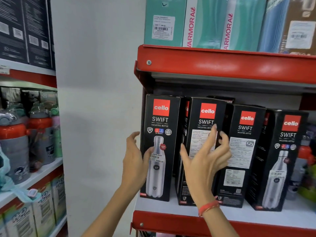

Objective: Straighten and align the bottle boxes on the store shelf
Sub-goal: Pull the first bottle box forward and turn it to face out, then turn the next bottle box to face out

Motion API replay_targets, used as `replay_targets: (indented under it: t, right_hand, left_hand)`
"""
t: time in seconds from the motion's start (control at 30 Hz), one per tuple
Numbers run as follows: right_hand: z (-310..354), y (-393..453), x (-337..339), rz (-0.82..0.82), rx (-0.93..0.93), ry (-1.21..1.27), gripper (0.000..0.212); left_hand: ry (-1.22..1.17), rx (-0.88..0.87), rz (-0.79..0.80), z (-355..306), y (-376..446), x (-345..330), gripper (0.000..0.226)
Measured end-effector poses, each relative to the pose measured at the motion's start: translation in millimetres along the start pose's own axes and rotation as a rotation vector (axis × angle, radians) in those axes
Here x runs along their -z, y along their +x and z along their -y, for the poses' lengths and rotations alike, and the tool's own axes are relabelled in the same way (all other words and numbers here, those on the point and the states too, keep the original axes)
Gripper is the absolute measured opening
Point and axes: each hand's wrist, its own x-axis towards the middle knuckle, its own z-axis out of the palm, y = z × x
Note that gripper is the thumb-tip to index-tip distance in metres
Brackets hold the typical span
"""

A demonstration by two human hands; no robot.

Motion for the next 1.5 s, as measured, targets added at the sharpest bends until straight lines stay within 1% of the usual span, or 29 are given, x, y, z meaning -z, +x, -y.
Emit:
replay_targets:
  t: [0.07, 0.13, 0.2, 0.27, 0.37, 0.5, 0.6, 0.7, 0.77, 0.87, 0.93, 0.97, 1.03, 1.17, 1.23, 1.33, 1.43, 1.5]
  right_hand:
    - [-58.0, 19.1, 19.8, 0.138, -0.086, -0.031, 0.111]
    - [-61.6, 18.0, 14.1, 0.196, -0.078, 0.035, 0.120]
    - [-57.8, 15.5, 16.6, 0.226, -0.063, 0.129, 0.123]
    - [-57.2, 14.1, 21.1, 0.255, -0.035, 0.249, 0.123]
    - [-58.2, 17.8, 33.1, 0.325, 0.024, 0.417, 0.121]
    - [-69.2, 39.8, 59.4, 0.465, 0.050, 0.624, 0.119]
    - [-85.3, 53.8, 68.4, 0.559, 0.074, 0.764, 0.116]
    - [-99.7, 63.3, 65.2, 0.680, 0.060, 0.918, 0.110]
    - [-102.5, 68.6, 65.5, 0.765, 0.063, 0.959, 0.107]
    - [-102.9, 75.5, 66.4, 0.889, 0.116, 0.921, 0.102]
    - [-102.7, 80.0, 64.0, 0.934, 0.130, 0.881, 0.100]
    - [-101.6, 80.9, 61.5, 0.932, 0.133, 0.846, 0.099]
    - [-100.4, 80.3, 53.1, 0.877, 0.134, 0.742, 0.099]
    - [-99.0, 71.5, 31.1, 0.689, 0.078, 0.567, 0.100]
    - [-98.7, 66.6, 22.2, 0.609, 0.089, 0.472, 0.101]
    - [-98.5, 62.2, 15.3, 0.560, 0.126, 0.387, 0.097]
    - [-102.3, 61.1, 15.2, 0.505, 0.146, 0.323, 0.089]
    - [-105.0, 58.3, 19.8, 0.384, 0.206, 0.274, 0.071]
  left_hand:
    - [0.067, -0.101, -0.110, -40.5, -28.5, -53.6, 0.049]
    - [0.029, -0.218, -0.140, -43.2, -31.7, -57.9, 0.044]
    - [-0.006, -0.276, -0.127, -41.7, -26.5, -60.7, 0.039]
    - [-0.008, -0.266, -0.070, -44.6, -25.8, -58.9, 0.037]
    - [-0.038, -0.242, 0.063, -44.4, -22.7, -57.0, 0.038]
    - [-0.132, -0.122, 0.277, -58.9, -26.8, -63.2, 0.061]
    - [-0.190, -0.094, 0.387, -70.6, -36.6, -67.4, 0.069]
    - [-0.229, -0.076, 0.409, -72.4, -37.6, -66.9, 0.080]
    - [-0.240, -0.089, 0.397, -72.0, -37.6, -67.2, 0.086]
    - [-0.253, -0.080, 0.325, -68.8, -39.2, -71.2, 0.092]
    - [-0.225, -0.077, 0.270, -64.8, -39.4, -78.2, 0.093]
    - [-0.197, -0.074, 0.242, -62.1, -39.2, -82.7, 0.094]
    - [-0.139, -0.084, 0.198, -57.6, -38.4, -95.4, 0.094]
    - [0.013, -0.071, 0.117, -53.3, -34.3, -118.9, 0.093]
    - [0.066, -0.029, 0.104, -52.6, -29.9, -124.5, 0.093]
    - [0.154, 0.013, 0.117, -52.4, -24.7, -128.5, 0.090]
    - [0.187, -0.004, 0.104, -52.2, -25.5, -132.2, 0.086]
    - [0.198, -0.032, 0.077, -48.8, -26.3, -134.0, 0.083]
